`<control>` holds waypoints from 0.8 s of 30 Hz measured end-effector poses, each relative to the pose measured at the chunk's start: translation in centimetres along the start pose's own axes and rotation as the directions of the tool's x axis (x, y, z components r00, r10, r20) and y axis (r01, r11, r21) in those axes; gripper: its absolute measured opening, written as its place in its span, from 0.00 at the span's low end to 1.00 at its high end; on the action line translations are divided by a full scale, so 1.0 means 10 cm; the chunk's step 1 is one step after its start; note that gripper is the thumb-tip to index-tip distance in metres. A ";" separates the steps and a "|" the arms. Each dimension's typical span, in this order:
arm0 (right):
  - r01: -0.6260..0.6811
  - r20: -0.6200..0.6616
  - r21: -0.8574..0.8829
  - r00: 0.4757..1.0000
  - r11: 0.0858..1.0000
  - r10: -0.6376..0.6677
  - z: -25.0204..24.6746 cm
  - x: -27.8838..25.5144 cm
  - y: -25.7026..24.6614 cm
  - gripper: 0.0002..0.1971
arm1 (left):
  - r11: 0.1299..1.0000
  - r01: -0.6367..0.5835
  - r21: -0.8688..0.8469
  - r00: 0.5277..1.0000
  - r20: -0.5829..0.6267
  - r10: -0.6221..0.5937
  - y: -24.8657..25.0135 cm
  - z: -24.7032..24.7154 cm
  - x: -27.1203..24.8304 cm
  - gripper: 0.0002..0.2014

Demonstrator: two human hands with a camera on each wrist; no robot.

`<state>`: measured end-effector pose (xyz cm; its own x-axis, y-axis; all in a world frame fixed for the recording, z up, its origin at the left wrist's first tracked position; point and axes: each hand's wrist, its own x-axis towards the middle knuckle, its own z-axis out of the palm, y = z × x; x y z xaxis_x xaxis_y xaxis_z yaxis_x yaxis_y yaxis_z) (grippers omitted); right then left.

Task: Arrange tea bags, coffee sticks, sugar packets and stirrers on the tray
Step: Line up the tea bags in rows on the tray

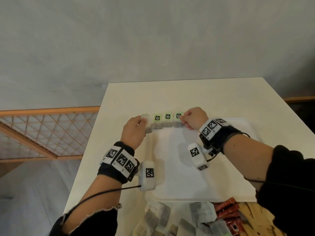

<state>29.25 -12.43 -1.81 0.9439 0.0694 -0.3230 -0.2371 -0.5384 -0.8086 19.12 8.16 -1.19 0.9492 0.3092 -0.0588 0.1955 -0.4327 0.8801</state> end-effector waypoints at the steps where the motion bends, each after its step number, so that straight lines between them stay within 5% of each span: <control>1: -0.001 -0.002 -0.003 1.000 1.000 0.001 0.02 0.02 -0.01 0.08 | 1.000 0.016 -0.020 1.000 -0.002 -0.016 -0.01 0.00 0.00 0.17; 5: -0.016 -0.002 -0.020 1.000 1.000 0.016 0.08 0.05 -0.04 0.06 | 0.993 0.002 -0.119 0.999 -0.048 -0.008 0.03 -0.01 -0.04 0.14; 10: 0.091 -0.114 -0.091 0.988 0.992 -0.101 0.05 -0.09 -0.12 0.17 | 0.980 -0.010 -0.200 0.992 -0.126 -0.016 0.06 0.01 -0.05 0.07; 13: 0.202 0.062 0.106 0.976 0.974 -0.209 0.07 -0.37 -0.27 0.14 | 0.972 -0.023 -0.233 0.990 -0.141 -0.010 0.13 0.07 -0.09 0.11; 16: 0.207 0.228 0.203 0.941 0.957 -0.252 0.09 -0.62 -0.39 0.15 | 0.980 -0.078 -0.184 0.993 -0.098 0.061 0.25 0.13 -0.15 0.11; 20: 0.263 0.120 0.204 0.949 0.943 -0.291 0.08 -0.72 -0.45 0.06 | 0.990 -0.133 -0.055 0.991 0.008 0.133 0.40 0.20 -0.26 0.04; 24: 0.267 0.062 0.194 0.957 0.944 -0.284 0.09 -0.75 -0.44 0.10 | 0.985 -0.140 0.100 0.990 0.041 0.137 0.46 0.19 -0.31 0.19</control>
<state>23.01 -9.84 3.73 0.9563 0.2708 -0.1100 -0.0161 -0.3268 -0.9450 17.49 3.62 2.11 0.9762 0.2124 0.0433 0.0838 -0.5541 0.8282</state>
